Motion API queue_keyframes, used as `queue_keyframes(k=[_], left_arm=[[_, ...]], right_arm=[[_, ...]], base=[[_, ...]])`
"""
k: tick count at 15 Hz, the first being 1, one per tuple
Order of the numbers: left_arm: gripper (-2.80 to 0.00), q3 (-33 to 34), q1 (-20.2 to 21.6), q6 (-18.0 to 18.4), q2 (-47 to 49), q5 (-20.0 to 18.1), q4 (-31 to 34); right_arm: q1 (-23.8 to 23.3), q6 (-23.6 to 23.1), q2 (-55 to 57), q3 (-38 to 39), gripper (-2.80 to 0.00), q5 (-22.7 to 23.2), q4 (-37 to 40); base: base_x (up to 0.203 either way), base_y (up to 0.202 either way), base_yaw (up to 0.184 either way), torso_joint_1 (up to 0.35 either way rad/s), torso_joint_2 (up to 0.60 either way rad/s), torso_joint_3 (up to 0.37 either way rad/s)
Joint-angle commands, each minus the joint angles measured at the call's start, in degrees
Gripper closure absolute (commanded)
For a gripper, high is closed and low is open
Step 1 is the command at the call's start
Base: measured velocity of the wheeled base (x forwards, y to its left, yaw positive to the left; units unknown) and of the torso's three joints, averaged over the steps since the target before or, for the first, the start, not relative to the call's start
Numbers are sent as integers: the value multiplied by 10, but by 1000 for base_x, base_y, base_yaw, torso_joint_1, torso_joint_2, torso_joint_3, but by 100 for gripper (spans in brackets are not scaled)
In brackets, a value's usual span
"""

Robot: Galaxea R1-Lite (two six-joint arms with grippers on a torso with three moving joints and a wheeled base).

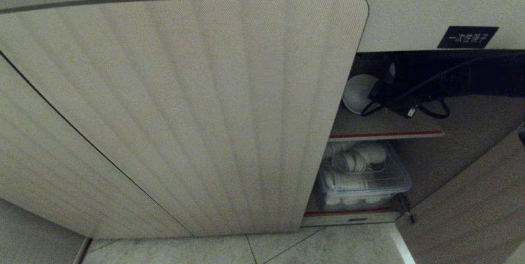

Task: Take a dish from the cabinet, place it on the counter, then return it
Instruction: Put it back into the cabinet

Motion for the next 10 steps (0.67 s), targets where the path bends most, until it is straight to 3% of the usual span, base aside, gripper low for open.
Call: queue_keyframes(k=[1, 10], left_arm=[[0, 0, 1, 0, 0, 1, 0], [0, 0, 1, 0, 0, 0, 0]], right_arm=[[2, 12, 10, -18, 0, -1, 12], [5, 35, 9, -30, 0, 5, 47]], base=[[0, 0, 0, 0, 0, 0], [0, 0, 0, 0, 0, 0]])
